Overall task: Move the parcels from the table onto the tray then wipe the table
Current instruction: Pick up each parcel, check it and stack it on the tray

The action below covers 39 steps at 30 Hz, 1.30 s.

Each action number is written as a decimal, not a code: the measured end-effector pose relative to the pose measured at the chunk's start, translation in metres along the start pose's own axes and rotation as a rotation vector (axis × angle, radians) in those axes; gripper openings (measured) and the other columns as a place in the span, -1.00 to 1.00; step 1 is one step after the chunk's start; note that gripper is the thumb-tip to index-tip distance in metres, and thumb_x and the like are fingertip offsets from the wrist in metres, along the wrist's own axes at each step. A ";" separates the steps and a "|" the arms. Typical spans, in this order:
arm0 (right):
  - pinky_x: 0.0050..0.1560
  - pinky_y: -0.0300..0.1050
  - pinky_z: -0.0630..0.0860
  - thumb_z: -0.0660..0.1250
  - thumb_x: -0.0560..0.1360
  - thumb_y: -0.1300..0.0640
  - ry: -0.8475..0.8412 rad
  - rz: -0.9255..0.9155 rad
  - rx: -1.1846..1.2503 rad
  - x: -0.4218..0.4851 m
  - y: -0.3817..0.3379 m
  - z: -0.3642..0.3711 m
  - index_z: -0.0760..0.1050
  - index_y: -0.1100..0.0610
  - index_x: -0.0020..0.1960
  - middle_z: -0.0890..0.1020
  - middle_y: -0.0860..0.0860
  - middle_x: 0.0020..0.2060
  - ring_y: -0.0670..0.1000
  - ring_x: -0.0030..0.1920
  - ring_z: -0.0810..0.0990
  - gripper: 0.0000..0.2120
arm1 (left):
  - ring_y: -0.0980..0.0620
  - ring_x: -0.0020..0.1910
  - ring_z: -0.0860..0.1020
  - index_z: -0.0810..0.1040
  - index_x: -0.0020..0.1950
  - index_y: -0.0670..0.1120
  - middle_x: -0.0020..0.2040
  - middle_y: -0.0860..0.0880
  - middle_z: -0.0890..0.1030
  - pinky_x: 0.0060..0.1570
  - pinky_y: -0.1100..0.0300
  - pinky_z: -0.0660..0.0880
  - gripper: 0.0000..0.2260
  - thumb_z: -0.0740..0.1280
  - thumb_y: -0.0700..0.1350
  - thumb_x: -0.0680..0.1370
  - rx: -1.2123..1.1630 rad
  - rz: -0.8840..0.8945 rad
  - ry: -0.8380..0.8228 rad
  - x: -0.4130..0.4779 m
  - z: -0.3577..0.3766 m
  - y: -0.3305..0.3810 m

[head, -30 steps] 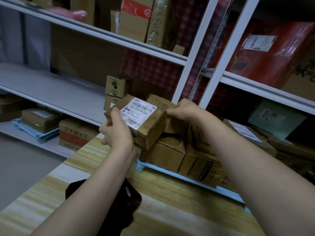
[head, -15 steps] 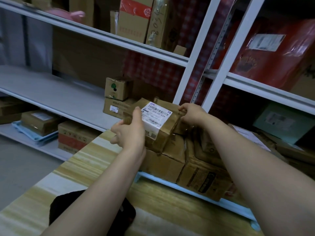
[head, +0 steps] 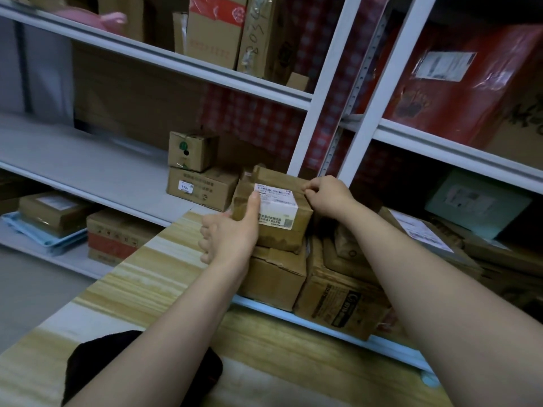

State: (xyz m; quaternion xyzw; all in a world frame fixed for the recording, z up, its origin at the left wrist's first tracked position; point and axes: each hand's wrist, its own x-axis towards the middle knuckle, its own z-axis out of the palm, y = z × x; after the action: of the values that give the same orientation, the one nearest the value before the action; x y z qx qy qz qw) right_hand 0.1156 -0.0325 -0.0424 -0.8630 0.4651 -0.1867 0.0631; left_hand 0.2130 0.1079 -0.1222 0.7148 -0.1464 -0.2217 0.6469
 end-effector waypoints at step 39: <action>-0.04 -0.02 0.59 0.17 0.63 0.25 0.800 0.910 0.933 -0.299 0.267 -0.078 0.54 0.12 0.28 0.59 0.04 -0.25 -0.01 -0.27 0.55 -0.71 | -0.01 0.10 0.53 0.59 0.03 0.16 -0.01 0.09 0.65 0.07 0.08 0.35 -0.82 0.24 -0.06 0.55 0.515 0.817 -0.641 -0.276 0.131 -0.055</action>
State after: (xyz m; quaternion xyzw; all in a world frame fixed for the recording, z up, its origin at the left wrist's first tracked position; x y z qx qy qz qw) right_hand -0.2713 0.0703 -0.1252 -0.3371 0.6353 -0.6176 0.3184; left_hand -0.0951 0.1390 -0.1502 0.6319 -0.6481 -0.1167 0.4088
